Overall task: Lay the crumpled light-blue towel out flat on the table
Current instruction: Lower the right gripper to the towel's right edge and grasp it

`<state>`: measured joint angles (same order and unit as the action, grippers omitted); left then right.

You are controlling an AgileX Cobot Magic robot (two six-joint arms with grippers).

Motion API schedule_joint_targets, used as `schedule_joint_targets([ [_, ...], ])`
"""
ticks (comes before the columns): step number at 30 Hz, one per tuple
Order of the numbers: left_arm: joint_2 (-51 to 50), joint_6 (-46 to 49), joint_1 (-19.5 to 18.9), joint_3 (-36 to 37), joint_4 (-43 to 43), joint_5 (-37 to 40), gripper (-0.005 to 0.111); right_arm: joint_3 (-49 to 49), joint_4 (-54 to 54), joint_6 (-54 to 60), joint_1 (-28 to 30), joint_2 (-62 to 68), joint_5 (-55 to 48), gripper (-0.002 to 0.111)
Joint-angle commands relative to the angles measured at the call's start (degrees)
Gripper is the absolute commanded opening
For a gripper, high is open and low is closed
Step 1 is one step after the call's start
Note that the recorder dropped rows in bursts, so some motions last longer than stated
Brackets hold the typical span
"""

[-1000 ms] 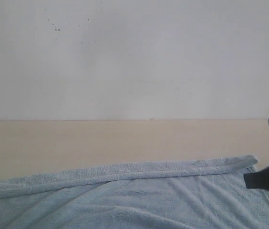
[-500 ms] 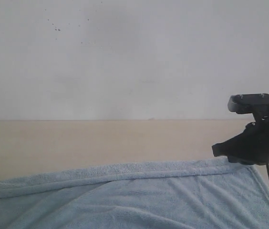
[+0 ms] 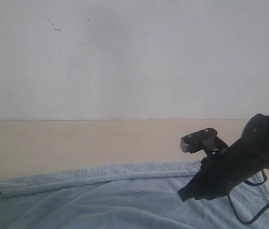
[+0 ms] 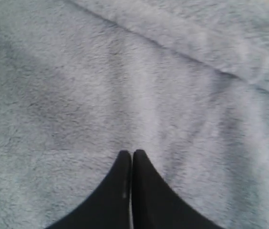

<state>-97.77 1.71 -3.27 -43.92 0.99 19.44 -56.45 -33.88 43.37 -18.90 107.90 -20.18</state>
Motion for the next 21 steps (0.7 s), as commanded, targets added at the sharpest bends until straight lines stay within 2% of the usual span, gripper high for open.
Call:
schedule_joint_targets([
  [1, -0.2, 0.1, -0.2, -0.4, 0.2, -1.8, 0.004, -0.3, -0.3, 1.3, -3.0, 3.4, 0.9, 0.000],
  [10, -1.0, 0.1, -0.2, -0.4, 0.2, -6.0, 0.004, -0.3, -0.3, 1.3, -3.6, 5.9, 1.0, 0.000],
  [17, -4.7, 0.1, -0.2, -0.4, 0.2, -6.6, 0.004, -0.3, -0.3, 1.6, -3.6, 5.9, 1.1, 0.000],
  [21, -6.9, 0.1, -0.2, -0.4, 0.2, -9.5, 0.004, -0.3, -0.3, 1.7, -3.6, 5.9, 1.1, 0.000],
])
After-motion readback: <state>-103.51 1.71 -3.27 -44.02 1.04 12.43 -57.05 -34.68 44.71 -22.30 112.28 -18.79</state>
